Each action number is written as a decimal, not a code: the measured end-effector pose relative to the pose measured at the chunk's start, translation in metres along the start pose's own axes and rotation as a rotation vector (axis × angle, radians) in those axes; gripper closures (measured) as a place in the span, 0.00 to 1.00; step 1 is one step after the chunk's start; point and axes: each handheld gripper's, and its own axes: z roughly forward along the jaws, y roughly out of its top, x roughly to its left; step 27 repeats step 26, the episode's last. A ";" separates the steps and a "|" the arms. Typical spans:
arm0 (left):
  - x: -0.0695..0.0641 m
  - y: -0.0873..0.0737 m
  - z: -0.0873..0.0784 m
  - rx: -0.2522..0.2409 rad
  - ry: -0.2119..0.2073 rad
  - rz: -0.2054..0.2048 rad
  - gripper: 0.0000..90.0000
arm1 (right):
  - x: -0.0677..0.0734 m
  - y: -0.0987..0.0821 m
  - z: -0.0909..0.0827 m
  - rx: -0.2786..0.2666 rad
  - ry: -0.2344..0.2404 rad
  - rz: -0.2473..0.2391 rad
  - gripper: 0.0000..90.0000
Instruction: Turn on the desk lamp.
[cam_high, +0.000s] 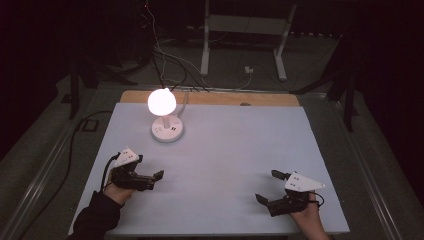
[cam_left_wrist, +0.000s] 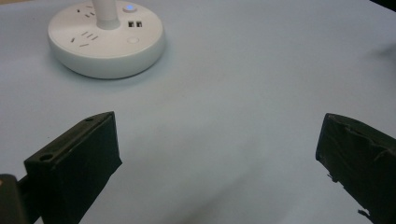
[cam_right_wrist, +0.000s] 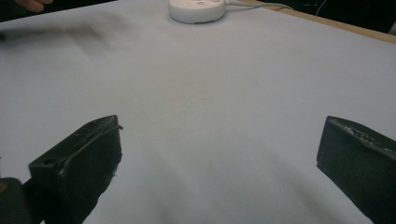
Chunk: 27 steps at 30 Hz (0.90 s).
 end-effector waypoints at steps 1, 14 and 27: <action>0.000 -0.002 -0.001 -0.003 -0.003 -0.007 0.00 | 0.000 0.000 0.000 0.001 0.000 0.002 0.00; -0.001 -0.020 0.001 0.014 -0.043 0.036 0.00 | 0.000 0.000 0.001 0.005 0.003 0.006 0.00; 0.000 -0.019 0.006 0.035 -0.064 0.041 0.00 | -0.001 -0.001 0.002 0.005 0.006 0.006 0.00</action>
